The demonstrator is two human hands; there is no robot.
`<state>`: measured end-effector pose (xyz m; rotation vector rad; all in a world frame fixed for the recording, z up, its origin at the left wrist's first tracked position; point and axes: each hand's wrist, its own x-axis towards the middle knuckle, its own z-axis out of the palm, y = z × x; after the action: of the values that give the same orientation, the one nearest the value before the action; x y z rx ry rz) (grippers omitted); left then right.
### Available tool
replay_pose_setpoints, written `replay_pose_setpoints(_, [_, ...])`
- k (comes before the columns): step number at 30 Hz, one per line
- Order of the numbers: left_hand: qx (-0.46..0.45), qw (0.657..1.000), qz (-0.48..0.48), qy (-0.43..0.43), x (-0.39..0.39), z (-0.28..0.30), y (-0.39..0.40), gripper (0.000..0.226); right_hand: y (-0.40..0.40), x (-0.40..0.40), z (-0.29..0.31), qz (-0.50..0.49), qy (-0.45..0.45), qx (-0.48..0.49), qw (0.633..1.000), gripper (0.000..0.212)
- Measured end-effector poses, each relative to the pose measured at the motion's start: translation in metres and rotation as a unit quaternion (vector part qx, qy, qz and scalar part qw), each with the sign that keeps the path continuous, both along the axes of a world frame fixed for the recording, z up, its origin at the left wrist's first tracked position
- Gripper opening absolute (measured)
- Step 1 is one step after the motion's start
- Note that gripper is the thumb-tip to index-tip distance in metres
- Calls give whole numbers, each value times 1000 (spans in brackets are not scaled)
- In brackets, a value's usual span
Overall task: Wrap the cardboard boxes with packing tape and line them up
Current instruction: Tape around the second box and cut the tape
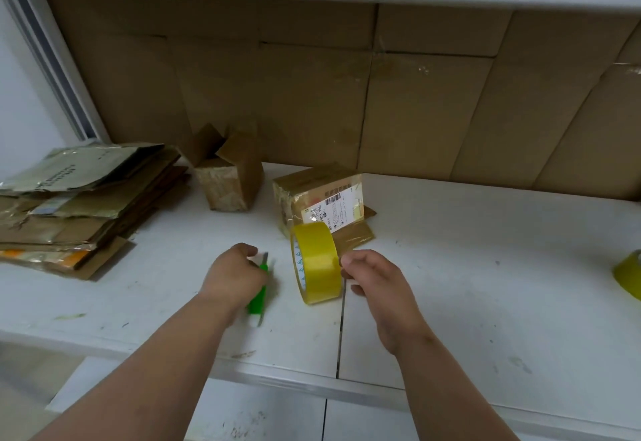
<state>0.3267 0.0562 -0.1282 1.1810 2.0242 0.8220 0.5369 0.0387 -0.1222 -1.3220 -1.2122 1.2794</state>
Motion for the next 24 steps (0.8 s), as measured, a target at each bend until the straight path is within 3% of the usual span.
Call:
replay_pose_setpoints(3, [107,971,98,-192,-7,19,0,40,-1,2,6,-26,-11,37,999,6])
replay_pose_setpoints(8, [212,903,115,-356,7,70,-4,24,-1,-8,25,-65,-18,152,986,11])
replay_pose_setpoints(11, [197,908,76,-362,25,82,-3,24,2,-18,36,-13,-79,209,975,21])
replay_pose_setpoints(14, [183,918,46,-350,44,80,-2,23,10,-23,42,59,-195,244,948,41])
replay_pose_setpoints(18, [167,913,40,-369,52,69,0,18,19,-17,47,81,-311,276,906,34])
replay_pose_setpoints(20, [157,925,65,-341,48,63,2,17,23,-9,49,67,-351,257,898,33])
replay_pose_setpoints(24, [101,953,86,-273,40,51,7,22,41,4,48,68,-338,158,925,29])
